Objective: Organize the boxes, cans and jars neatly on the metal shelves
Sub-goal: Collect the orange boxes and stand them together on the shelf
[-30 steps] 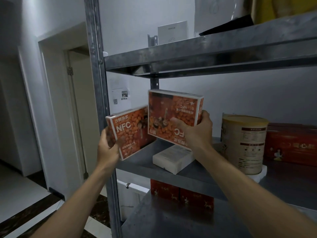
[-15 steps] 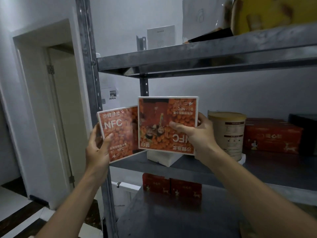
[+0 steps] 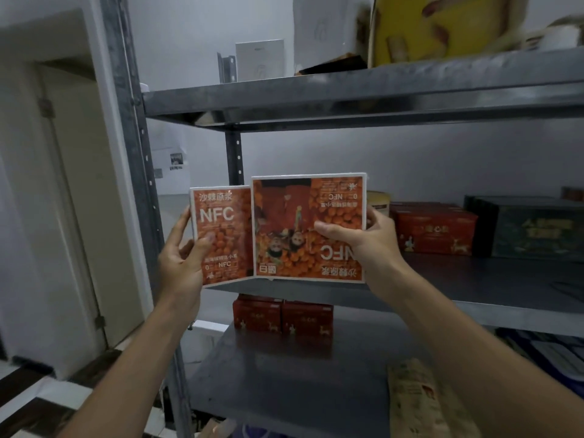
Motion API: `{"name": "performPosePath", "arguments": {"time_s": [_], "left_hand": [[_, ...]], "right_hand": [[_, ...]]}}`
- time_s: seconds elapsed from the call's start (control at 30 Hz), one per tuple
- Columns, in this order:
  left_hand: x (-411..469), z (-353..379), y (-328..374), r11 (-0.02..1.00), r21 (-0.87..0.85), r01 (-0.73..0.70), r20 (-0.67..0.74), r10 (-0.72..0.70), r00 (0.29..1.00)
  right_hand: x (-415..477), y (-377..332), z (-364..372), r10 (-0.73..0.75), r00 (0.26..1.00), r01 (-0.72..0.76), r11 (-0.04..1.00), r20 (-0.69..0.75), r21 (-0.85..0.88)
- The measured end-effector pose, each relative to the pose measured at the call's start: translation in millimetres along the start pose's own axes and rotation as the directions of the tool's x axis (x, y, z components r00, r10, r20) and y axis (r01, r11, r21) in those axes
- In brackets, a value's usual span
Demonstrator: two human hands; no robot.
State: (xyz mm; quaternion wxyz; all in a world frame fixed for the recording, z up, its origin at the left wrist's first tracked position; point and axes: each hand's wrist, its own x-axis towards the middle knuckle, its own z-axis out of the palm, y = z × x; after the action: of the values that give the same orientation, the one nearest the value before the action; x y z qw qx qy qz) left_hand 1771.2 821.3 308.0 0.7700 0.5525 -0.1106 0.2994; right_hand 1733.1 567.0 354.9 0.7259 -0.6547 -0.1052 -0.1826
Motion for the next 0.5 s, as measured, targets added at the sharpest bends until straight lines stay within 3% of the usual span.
{"name": "performPosePath", "arguments": {"time_s": [0.5], "left_hand": [[-133,161,5,0.995,0.031,0.094,0.166,-0.098,0.981]], "right_hand": [[-74,-43,-188,0.041,0.997,-0.043,0.998,-0.063,-0.035]]}}
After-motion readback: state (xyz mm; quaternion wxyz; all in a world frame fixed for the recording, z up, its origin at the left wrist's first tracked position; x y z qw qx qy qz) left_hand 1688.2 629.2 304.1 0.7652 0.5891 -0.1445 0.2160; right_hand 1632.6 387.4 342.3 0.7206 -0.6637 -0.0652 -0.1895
